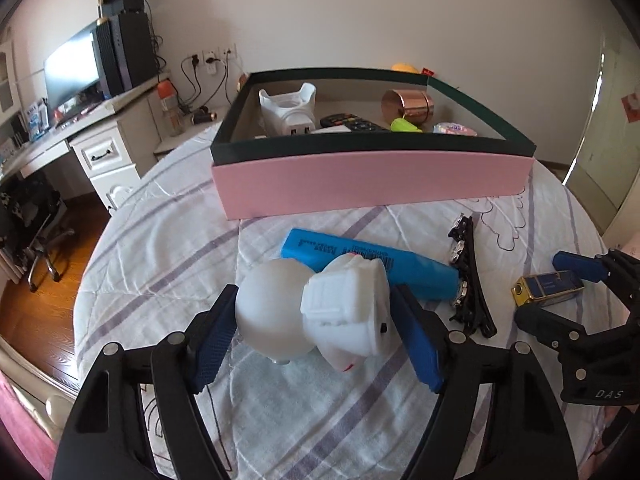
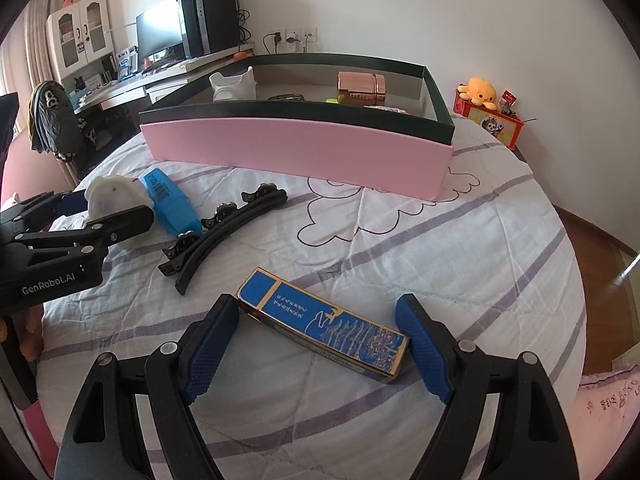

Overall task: Organize rigid objects
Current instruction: 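Move both tools back toward the remaining items on the bed, then grasp white figurine with left tool while right tool grasps blue box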

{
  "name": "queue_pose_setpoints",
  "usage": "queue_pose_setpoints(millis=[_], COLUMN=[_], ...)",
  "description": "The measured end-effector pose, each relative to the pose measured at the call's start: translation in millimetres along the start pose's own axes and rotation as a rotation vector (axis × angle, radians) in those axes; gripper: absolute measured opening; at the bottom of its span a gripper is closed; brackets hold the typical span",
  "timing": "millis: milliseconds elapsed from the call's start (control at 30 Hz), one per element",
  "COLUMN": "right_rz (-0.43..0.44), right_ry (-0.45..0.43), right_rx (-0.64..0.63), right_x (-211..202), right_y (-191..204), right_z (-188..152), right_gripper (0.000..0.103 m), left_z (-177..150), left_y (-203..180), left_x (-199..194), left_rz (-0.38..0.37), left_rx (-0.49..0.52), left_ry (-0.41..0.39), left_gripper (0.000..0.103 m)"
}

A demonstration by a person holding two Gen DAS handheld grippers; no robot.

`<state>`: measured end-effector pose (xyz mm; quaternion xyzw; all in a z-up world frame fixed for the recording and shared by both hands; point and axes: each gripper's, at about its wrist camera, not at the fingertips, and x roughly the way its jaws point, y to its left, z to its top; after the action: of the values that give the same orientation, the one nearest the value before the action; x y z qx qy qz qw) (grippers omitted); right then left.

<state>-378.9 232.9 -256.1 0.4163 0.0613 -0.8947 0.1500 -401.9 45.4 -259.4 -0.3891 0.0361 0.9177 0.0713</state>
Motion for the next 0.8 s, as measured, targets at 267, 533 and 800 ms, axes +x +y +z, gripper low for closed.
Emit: queue_pose_setpoints(millis=[267, 533, 800], right_rz=[0.024, 0.043, 0.027], right_ry=[-0.036, -0.086, -0.146], right_rx=[0.024, 0.065, 0.067], right_x=[-5.1, -14.1, -29.6], right_y=[-5.5, -11.8, -2.8], right_z=[-1.0, -2.0, -7.6], right_gripper=[0.082, 0.082, 0.082], left_z=[-2.5, -4.8, -12.5], left_y=[-3.4, -3.0, 2.7], left_x=[-8.0, -29.0, -48.6], left_rz=[-0.003, 0.005, -0.007], left_rx=[0.022, 0.037, 0.041], left_ry=[-0.027, -0.058, -0.091], left_gripper=[0.076, 0.076, 0.074])
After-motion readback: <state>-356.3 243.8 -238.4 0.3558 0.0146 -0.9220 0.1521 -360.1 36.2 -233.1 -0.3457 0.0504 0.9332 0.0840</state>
